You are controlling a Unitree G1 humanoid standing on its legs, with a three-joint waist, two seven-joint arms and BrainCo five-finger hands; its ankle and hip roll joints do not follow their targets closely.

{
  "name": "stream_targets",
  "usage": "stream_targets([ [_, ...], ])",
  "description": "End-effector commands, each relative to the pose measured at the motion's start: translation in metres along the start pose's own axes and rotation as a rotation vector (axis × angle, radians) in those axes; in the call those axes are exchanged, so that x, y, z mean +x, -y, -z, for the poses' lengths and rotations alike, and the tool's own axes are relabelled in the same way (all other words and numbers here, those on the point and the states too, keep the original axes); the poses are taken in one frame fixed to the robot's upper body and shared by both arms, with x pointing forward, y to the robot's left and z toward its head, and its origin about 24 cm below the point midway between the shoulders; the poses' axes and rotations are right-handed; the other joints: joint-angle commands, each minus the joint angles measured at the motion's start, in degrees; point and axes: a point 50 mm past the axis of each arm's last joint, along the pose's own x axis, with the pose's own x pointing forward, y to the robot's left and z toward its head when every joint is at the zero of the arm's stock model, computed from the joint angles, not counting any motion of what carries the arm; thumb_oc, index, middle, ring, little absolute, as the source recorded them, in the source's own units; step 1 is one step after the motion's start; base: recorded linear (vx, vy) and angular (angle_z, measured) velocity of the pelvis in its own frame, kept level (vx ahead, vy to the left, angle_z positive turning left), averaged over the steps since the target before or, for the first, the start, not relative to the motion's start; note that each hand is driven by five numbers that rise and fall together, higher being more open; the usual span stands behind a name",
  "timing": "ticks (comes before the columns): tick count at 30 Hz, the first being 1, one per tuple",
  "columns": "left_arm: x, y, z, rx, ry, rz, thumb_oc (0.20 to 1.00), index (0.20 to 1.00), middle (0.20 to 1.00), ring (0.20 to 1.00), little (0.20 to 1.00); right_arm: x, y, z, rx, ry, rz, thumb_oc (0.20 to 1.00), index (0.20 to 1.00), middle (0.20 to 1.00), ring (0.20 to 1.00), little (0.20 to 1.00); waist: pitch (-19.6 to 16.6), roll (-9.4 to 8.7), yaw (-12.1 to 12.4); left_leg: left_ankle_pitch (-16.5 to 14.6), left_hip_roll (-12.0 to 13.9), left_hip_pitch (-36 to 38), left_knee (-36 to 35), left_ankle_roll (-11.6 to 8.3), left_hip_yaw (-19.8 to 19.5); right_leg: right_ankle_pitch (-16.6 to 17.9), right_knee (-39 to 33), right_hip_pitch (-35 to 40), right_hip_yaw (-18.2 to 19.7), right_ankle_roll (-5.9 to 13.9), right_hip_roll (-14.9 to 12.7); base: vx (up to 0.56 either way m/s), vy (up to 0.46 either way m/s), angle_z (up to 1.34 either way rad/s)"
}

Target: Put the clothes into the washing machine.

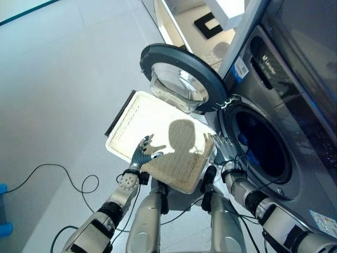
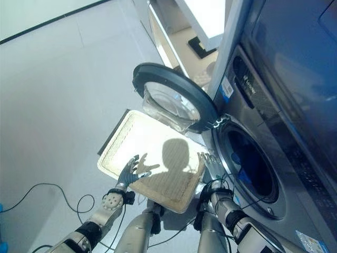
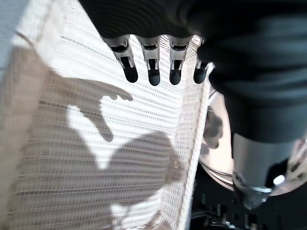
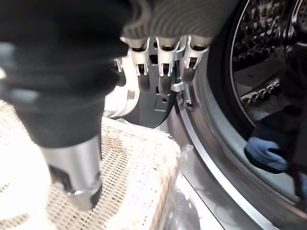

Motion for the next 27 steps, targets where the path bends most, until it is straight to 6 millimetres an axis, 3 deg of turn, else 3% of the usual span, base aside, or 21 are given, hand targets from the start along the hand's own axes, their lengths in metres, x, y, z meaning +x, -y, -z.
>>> stream_targets([
  [1, -0.004, 0.009, 0.006, 0.082, 0.001, 0.051, 1.000, 1.000, 1.000, 1.000, 1.000, 0.003, 0.006, -0.002, -0.027, 0.070, 0.019, 1.000, 1.000, 1.000, 1.000, 1.000, -3.65, -0.12, 0.23, -3.44, -0.11, 1.34, 0.51, -3.36, 0.30, -4.73, 1.23, 3.20, 3.22, 7.02, 0.46, 0.07, -0.038, -0.07],
  [2, -0.004, 0.009, 0.006, 0.082, 0.001, 0.051, 1.000, 1.000, 1.000, 1.000, 1.000, 0.003, 0.006, -0.002, -0.027, 0.070, 0.019, 1.000, 1.000, 1.000, 1.000, 1.000, -3.65, -0.12, 0.23, -3.44, -0.11, 1.34, 0.51, -3.36, 0.30, -4.73, 1.23, 3.20, 3.22, 7.02, 0.46, 0.09, -0.057, -0.06],
  [4, -0.025, 0.011, 0.046, 0.167, -0.148, 0.090, 1.000, 1.000, 1.000, 1.000, 1.000, -0.020, -0.017, 0.005, -0.024, 0.065, -0.081, 1.000, 1.000, 1.000, 1.000, 1.000, -8.80, -1.27, -0.07, -1.76, 0.09, 6.68, -4.82, -3.81, -0.65, -4.25, -3.77, 9.04, 3.91, 6.63, 2.04, 0.18, -0.148, -0.03],
  [8, -0.033, 0.013, 0.058, 0.192, -0.203, 0.107, 1.000, 1.000, 1.000, 1.000, 1.000, -0.028, -0.024, 0.007, -0.009, 0.050, -0.106, 1.000, 1.000, 1.000, 1.000, 1.000, -11.09, -1.83, -0.26, -1.41, 0.18, 8.39, -6.18, -3.68, -1.60, -3.99, -5.12, 10.92, 4.76, 6.32, 2.65, 0.09, -0.099, -0.09],
  [9, -0.040, 0.015, 0.068, 0.200, -0.250, 0.117, 1.000, 1.000, 1.000, 1.000, 1.000, -0.035, -0.030, 0.007, -0.001, 0.043, -0.123, 1.000, 1.000, 1.000, 1.000, 1.000, -13.13, -2.16, -0.51, -1.13, 0.45, 10.00, -7.32, -3.55, -2.07, -4.01, -5.85, 12.52, 5.26, 6.04, 3.10, 0.10, -0.105, 0.00],
  [15, -0.057, 0.027, 0.086, 0.264, -0.322, 0.186, 1.000, 1.000, 1.000, 1.000, 1.000, -0.055, -0.047, 0.008, 0.008, 0.045, -0.201, 1.000, 1.000, 1.000, 1.000, 1.000, -18.45, -2.67, -0.99, -0.25, 0.84, 14.64, -10.79, -3.83, -2.80, -1.73, -11.58, 17.13, 6.35, 5.90, 4.08, 0.10, -0.078, -0.01],
  [19, -0.062, 0.037, 0.090, 0.303, -0.330, 0.251, 1.000, 1.000, 1.000, 1.000, 1.000, -0.063, -0.055, 0.005, 0.024, 0.044, -0.249, 1.000, 1.000, 1.000, 1.000, 1.000, -20.75, -2.39, -1.18, -0.52, 1.09, 16.06, -11.35, -3.54, -2.86, -2.38, -11.11, 18.31, 6.87, 5.62, 4.43, 0.07, -0.040, -0.04],
  [27, -0.062, 0.039, 0.091, 0.345, -0.337, 0.270, 1.000, 1.000, 1.000, 1.000, 1.000, -0.073, -0.067, -0.014, 0.062, 0.157, -0.384, 1.000, 1.000, 1.000, 1.000, 1.000, -22.45, -2.00, -1.18, -2.03, 1.29, 17.49, -9.78, -3.02, -3.56, -3.79, -10.02, 19.81, 7.52, 5.03, 4.39, 0.03, -0.030, -0.03],
])
